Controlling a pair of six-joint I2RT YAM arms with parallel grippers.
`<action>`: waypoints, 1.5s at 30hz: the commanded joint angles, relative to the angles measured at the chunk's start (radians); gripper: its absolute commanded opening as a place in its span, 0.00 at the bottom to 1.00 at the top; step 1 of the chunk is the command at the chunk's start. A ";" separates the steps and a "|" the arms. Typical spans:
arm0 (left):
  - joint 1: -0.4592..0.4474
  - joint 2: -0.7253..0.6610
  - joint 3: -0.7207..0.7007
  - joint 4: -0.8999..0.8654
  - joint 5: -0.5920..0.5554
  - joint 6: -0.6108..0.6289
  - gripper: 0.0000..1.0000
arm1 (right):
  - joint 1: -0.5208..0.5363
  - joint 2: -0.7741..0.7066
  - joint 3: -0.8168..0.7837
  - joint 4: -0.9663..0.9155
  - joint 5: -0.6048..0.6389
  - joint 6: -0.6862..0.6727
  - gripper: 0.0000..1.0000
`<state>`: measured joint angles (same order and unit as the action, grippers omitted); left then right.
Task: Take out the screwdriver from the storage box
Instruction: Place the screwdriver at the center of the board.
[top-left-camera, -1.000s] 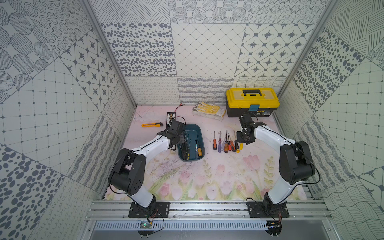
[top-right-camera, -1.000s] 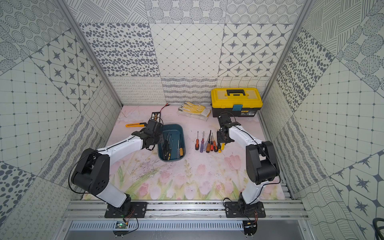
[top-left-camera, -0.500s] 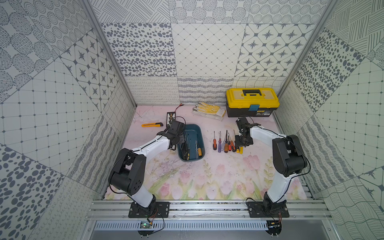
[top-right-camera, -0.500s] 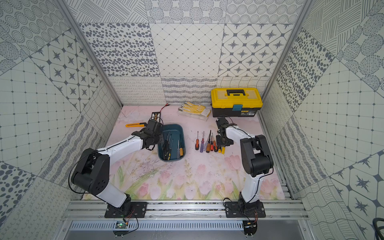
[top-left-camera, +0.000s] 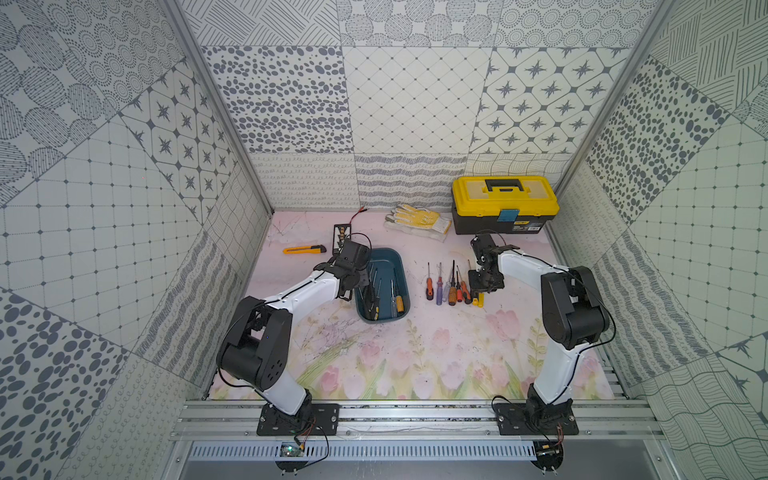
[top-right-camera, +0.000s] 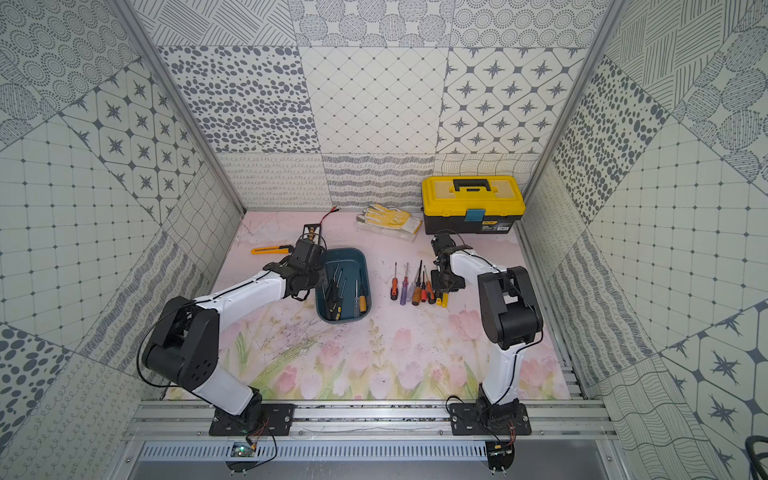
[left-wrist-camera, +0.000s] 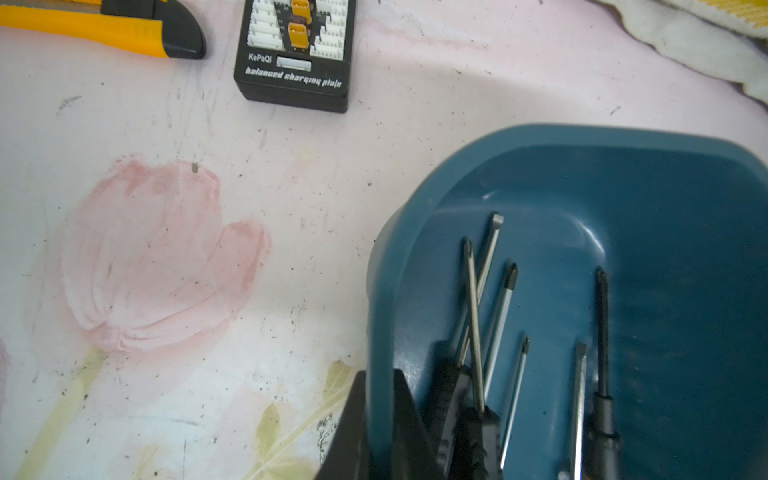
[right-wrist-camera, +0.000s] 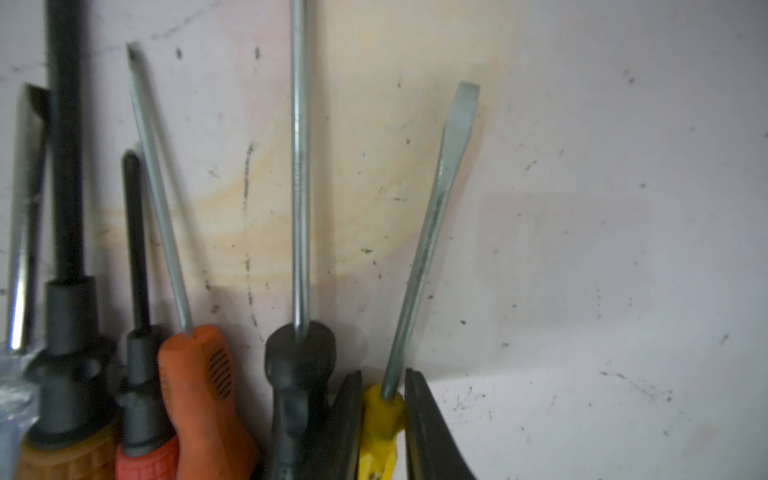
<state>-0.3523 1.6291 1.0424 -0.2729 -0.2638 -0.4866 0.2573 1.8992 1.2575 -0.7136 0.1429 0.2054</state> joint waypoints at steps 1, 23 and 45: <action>0.003 -0.010 0.016 0.059 -0.006 0.005 0.00 | -0.003 0.024 0.014 0.017 -0.012 0.006 0.24; 0.003 -0.024 0.009 0.056 -0.008 -0.001 0.00 | -0.007 -0.061 -0.009 0.018 -0.002 0.037 0.38; 0.003 0.003 0.016 0.064 0.000 0.002 0.00 | 0.006 -0.319 -0.009 0.120 -0.214 0.104 0.47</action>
<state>-0.3523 1.6279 1.0424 -0.2729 -0.2649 -0.4866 0.2535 1.6138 1.2469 -0.6540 0.0120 0.2779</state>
